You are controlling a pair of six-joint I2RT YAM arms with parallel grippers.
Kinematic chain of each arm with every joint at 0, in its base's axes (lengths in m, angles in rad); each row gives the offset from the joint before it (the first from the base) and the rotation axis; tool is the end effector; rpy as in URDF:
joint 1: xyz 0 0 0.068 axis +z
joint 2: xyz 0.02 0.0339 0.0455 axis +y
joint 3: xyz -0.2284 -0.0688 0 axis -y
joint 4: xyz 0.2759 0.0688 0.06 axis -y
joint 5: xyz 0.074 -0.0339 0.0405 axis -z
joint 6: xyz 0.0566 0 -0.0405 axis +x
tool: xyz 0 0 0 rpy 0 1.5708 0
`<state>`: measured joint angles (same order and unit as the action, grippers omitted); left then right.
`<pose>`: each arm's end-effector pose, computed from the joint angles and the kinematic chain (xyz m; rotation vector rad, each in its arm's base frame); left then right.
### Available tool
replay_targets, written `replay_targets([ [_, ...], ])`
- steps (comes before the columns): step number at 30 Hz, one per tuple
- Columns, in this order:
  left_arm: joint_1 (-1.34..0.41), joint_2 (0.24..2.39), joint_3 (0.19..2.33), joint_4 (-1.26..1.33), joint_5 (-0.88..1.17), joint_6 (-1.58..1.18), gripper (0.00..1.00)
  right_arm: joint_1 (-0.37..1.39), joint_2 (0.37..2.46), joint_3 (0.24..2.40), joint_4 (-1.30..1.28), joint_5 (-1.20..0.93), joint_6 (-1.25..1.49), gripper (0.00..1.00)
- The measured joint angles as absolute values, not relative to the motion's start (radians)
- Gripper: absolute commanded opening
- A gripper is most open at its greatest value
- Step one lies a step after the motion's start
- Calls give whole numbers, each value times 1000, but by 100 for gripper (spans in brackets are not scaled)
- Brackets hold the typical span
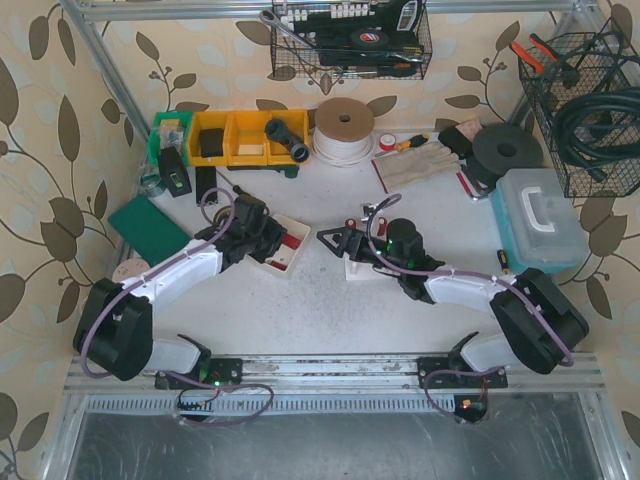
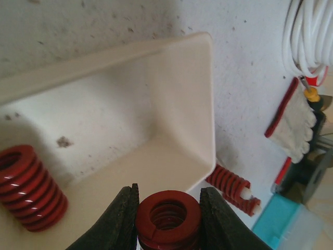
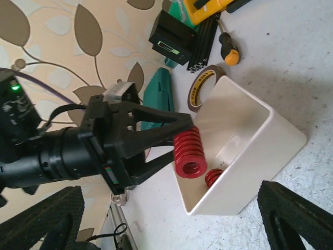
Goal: Install the large spring
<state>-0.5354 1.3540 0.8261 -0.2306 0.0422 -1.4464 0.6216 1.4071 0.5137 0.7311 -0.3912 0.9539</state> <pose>0.2862 -0.1726 0.1596 -1.1084 2.3156 -0.9532 0.2534 0.2080 0.1411 -0.0012 1.9702 1.4415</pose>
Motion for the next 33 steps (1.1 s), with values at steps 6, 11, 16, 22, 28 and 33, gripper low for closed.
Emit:
replay_targets([
  [6, -537, 1338, 797, -122, 105, -1541, 10, 657, 1308, 515, 647, -339, 910, 89],
  [11, -554, 1322, 798, -68, 107, -1583, 9, 674, 1271, 518, 561, -278, 849, 89],
  [16, -614, 1319, 804, -59, 88, -1607, 8, 674, 1283, 518, 514, -250, 819, 88],
  [22, -673, 1321, 817, -49, 75, -1631, 8, 674, 1299, 518, 522, -250, 807, 87],
  [28, -716, 1338, 867, -49, 53, -1641, 7, 679, 1299, 518, 567, -235, 805, 84],
  [33, -730, 1356, 885, -50, 40, -1651, 7, 682, 1299, 518, 572, -231, 803, 79],
])
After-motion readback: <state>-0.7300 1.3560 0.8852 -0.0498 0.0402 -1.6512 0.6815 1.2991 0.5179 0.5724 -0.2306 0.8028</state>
